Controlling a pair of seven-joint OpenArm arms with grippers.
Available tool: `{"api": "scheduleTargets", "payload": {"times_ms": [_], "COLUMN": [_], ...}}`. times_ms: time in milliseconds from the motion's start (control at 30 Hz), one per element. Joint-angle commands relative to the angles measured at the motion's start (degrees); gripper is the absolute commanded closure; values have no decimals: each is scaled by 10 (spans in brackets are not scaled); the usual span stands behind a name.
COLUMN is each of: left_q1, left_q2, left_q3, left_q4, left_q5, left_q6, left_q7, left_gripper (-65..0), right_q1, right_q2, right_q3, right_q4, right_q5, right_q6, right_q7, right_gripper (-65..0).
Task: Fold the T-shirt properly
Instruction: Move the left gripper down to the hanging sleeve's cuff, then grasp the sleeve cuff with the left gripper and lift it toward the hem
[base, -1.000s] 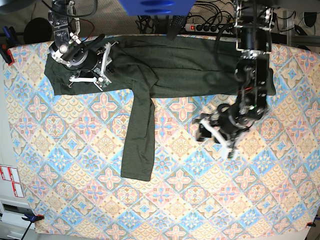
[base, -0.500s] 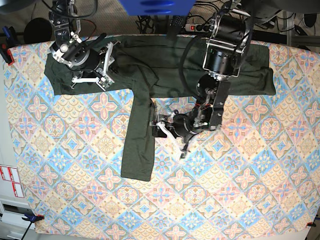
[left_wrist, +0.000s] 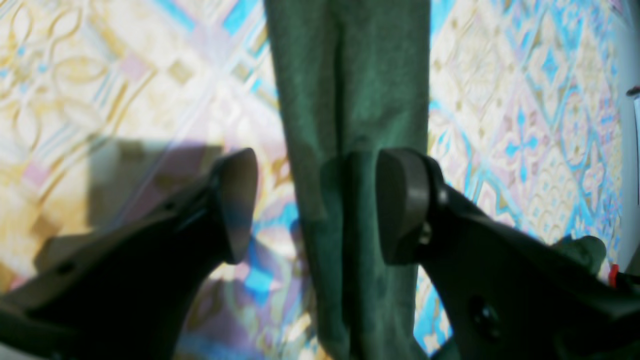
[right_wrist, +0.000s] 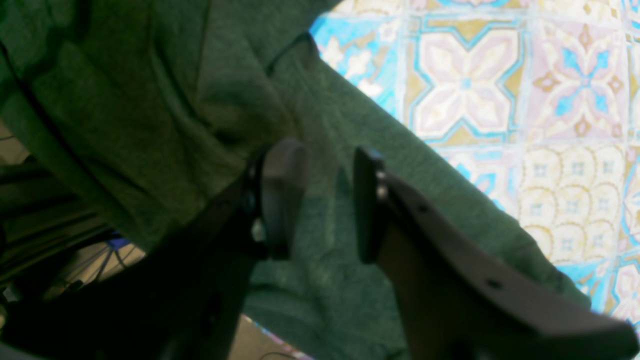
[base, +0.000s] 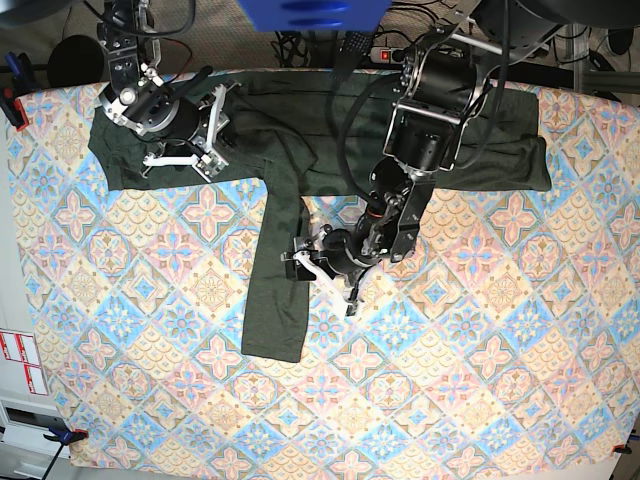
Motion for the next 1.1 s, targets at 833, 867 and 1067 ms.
{"api": "scheduleTargets", "payload": {"times_ms": [833,867,1067], "left_q1": [-21,-20,33], "left_q2": [14,14,-4], "left_q3": [40,40,37], "left_q4": [-62,-54,69], "left_q5": [-1,-1,0], "left_q6": [-27,-27,-4], "left_q7": [23,23,24], "left_gripper": [0,0,0], "right_q1": [0,0,0], "right_q2": [4,4,4], "right_q3": [2,2,2], "right_q4": [20,20,20], "right_q5": [6,6,6], "right_q6": [-2,-2,-2], "right_q7": [9,9,9], "right_gripper": [-192,-192,-192]}}
